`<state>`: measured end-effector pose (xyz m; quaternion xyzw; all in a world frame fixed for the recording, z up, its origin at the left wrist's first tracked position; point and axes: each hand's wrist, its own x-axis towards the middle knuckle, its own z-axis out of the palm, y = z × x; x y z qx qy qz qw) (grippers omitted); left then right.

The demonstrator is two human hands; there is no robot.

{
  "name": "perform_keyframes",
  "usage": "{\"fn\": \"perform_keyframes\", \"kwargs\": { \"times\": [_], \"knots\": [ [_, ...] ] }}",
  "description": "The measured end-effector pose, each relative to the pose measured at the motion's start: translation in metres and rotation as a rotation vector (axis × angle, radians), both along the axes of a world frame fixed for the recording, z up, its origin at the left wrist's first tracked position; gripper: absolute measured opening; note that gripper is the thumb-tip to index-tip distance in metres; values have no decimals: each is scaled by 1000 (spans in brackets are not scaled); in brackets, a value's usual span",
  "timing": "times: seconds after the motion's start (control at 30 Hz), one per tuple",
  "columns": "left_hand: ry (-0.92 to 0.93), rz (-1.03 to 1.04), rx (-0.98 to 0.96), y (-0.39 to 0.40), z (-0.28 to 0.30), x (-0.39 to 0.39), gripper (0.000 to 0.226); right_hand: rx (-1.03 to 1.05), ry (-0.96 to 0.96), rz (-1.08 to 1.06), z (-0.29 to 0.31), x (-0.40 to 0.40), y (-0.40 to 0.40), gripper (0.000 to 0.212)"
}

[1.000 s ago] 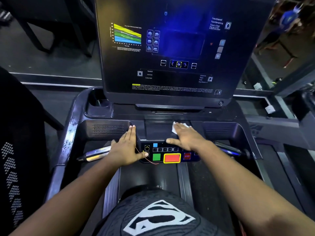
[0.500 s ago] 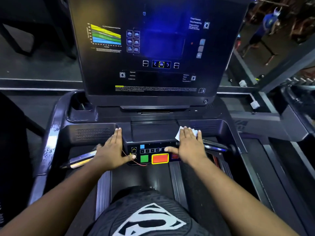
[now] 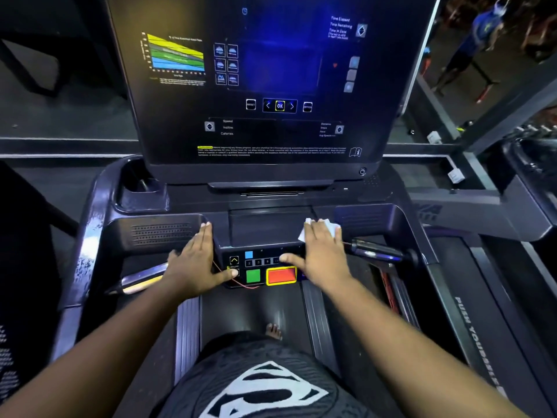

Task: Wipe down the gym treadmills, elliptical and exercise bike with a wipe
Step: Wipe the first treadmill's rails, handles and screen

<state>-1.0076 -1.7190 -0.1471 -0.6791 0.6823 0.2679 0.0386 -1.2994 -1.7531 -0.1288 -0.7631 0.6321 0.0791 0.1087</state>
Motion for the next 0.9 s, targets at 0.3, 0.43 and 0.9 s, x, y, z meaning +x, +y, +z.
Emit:
{"fn": "perform_keyframes", "kwargs": {
  "times": [0.3,0.43,0.9],
  "knots": [
    [-6,-28,8,0,1,2,129,-304,3,353,-69,70,53,121],
    [-7,-66,16,2,-1,7,141,-320,18,287,-85,51,70,128],
    [-35,-213,9,1,-1,17,148,-255,23,190,-83,107,93,128]
  ]
}}
